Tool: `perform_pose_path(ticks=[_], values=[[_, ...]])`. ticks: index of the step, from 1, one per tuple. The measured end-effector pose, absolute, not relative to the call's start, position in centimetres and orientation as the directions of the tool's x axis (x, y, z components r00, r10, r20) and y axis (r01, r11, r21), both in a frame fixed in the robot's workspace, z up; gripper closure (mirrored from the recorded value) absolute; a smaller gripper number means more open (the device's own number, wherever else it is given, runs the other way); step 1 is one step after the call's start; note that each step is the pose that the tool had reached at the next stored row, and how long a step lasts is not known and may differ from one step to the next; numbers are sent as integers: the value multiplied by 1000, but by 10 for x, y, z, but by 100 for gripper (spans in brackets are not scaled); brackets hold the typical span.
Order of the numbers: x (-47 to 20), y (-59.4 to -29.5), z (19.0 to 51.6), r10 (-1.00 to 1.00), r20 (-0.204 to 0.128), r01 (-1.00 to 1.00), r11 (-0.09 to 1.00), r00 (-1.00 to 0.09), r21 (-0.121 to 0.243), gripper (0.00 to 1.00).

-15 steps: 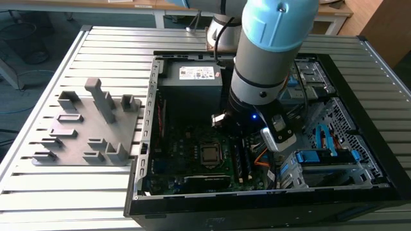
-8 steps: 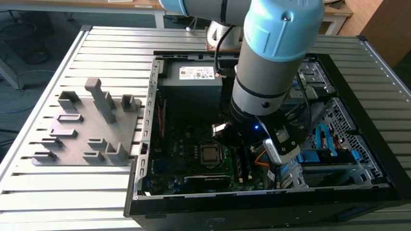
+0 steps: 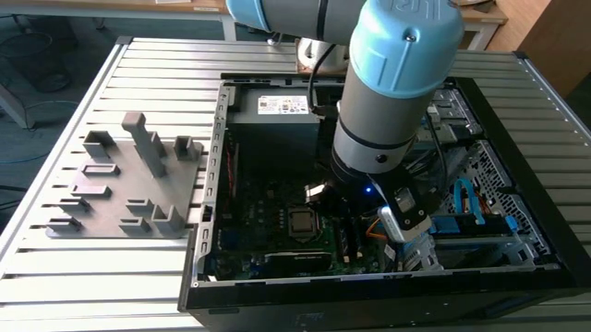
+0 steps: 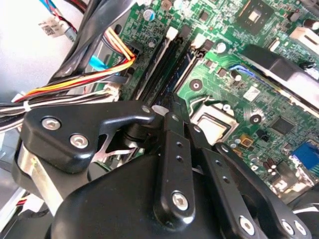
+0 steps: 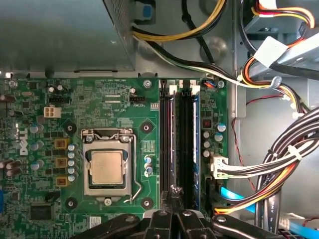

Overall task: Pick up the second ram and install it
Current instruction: 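Press down the second ram until it locks into place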

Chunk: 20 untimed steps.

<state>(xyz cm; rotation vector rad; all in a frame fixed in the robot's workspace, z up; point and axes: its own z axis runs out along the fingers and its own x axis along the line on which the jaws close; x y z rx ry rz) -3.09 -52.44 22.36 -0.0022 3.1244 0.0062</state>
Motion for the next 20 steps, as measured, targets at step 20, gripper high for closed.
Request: perform_pose_path(ticks=[20], values=[[-31, -502, 227, -2, -16, -2, 1000, -1000, -23, 90]])
